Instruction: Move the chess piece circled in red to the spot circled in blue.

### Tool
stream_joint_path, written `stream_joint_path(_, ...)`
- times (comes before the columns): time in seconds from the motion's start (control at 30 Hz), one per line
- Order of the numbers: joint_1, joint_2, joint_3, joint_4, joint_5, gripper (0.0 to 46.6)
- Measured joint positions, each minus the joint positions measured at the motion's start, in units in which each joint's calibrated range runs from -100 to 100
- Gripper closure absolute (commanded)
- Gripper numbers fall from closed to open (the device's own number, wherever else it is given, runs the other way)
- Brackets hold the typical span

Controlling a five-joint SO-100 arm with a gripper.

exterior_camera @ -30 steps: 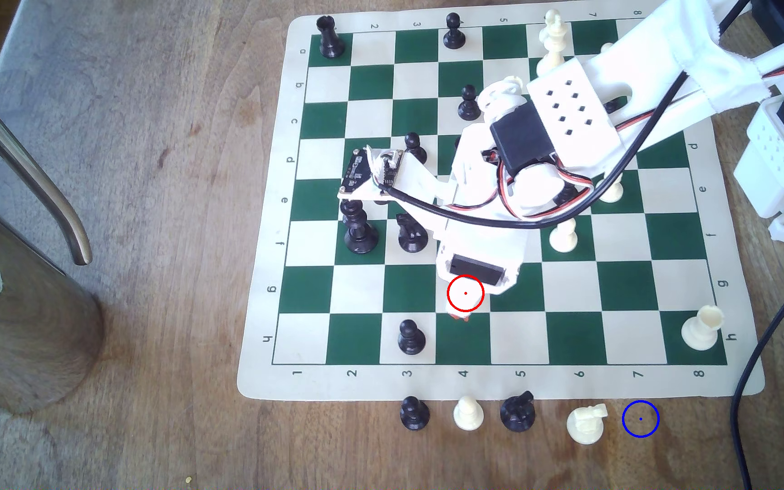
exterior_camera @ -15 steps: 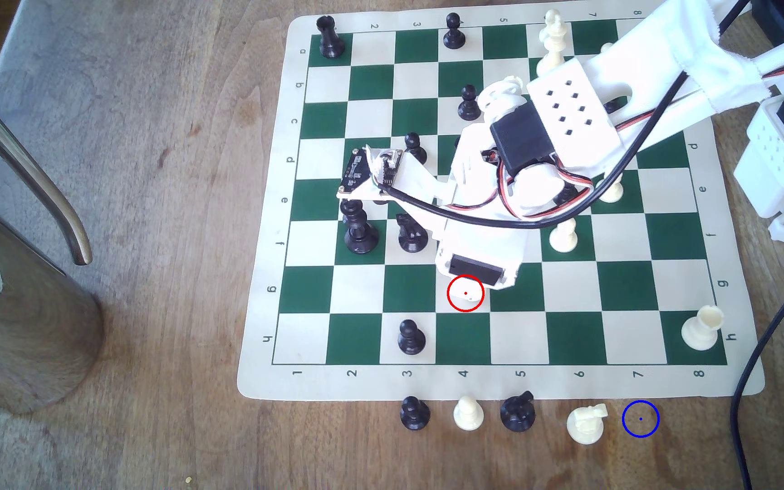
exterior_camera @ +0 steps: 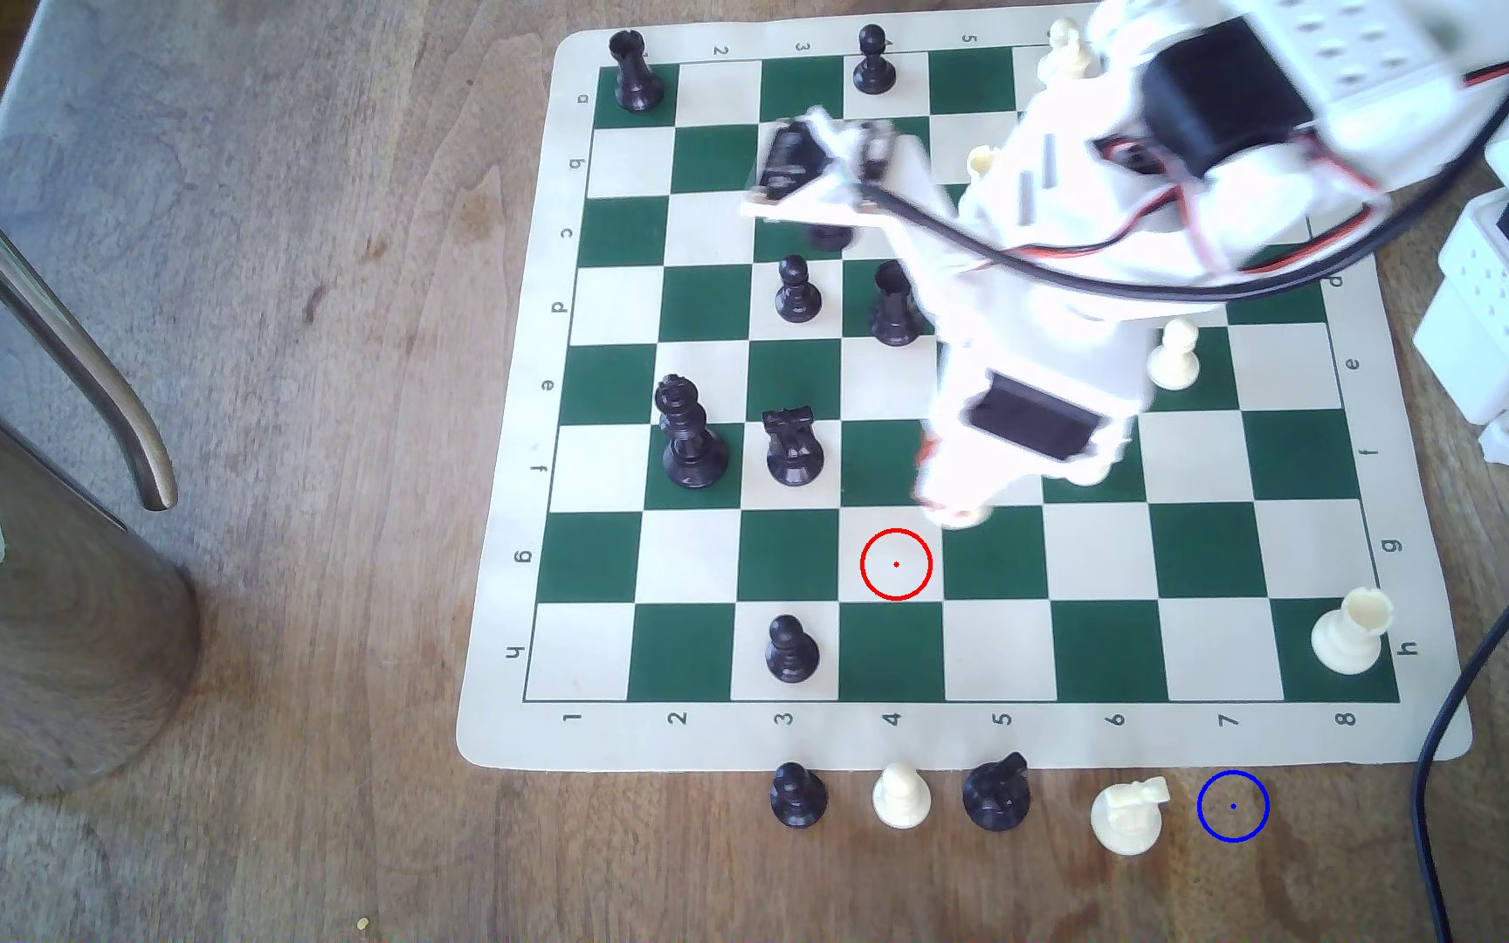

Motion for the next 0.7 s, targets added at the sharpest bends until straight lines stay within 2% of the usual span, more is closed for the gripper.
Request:
stream_joint_path(0.13, -3.39, -6.79, 6.87, 0.08, -1.27, 46.4)
stream_joint_path(0.27, -9.29, -12.90, 12.38, 0.40, -2.39, 46.4)
stream_joint_path(0.3, -12.54, -14.16, 13.56, 0.40, -2.54, 46.4)
stream_joint_path(0.47, -19.10, -14.83, 14.73, -0.08, -2.25, 46.4)
stream_joint_path(0.6, -23.67, -12.90, 15.54, -3.35, -1.03, 46.4)
stream_joint_path(0.7, -24.93, -11.14, 16.99, -5.58, -0.83, 46.4)
